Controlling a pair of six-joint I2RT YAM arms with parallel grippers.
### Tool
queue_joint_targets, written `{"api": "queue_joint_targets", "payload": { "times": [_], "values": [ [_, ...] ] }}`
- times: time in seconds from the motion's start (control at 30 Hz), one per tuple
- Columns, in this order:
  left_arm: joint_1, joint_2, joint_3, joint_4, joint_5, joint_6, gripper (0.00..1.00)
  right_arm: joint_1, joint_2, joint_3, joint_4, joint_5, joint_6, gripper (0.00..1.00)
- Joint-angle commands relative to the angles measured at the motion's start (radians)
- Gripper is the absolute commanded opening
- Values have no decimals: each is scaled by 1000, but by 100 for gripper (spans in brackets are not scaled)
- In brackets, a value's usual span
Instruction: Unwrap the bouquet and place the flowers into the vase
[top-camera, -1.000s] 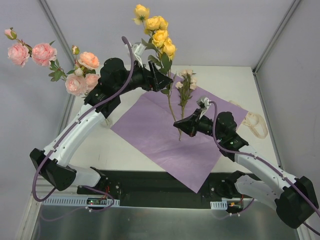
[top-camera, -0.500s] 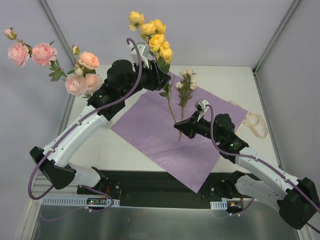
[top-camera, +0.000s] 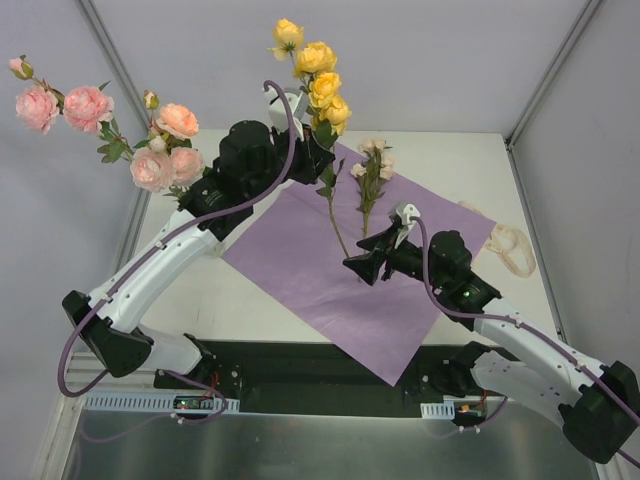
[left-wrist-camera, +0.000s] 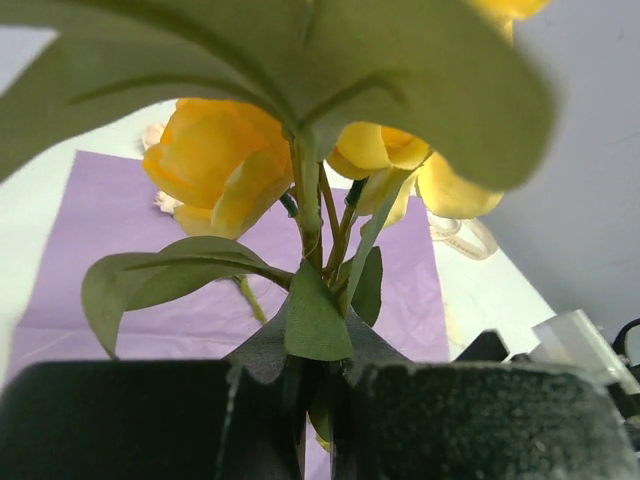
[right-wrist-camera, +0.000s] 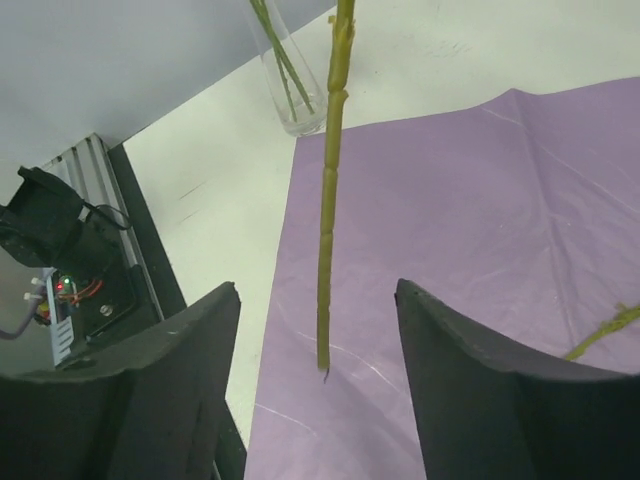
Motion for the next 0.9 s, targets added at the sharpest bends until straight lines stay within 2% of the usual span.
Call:
{"api": "queue_joint_targets", "payload": {
  "times": [0.0, 0.13, 0.27, 0.53, 0.7, 0.77, 0.87],
  "values": [
    [-10, -122, -22, 23, 46, 168, 0, 3, -55, 25, 17, 44, -25, 73],
    [-10, -298, -105, -3, -9, 279, 0, -6, -101, -4, 0, 141, -23, 86],
    [-8, -467, -200, -26, -85, 389, 0, -44, -110, -12, -2, 148, -11, 89],
    [-8, -744, -260, -54, -254, 641, 0, -70, -40, 3, 5, 113, 23, 89],
    [-8, -798, -265, -56, -429, 823, 0, -75, -20, 3, 9, 109, 27, 89],
    [-8, -807, -272, -53, -478, 852, 0, -78, -14, 3, 11, 109, 29, 89],
    [-8, -817, -318, 36, -580, 914, 0, -79, -9, 2, 12, 107, 30, 89]
  ]
}}
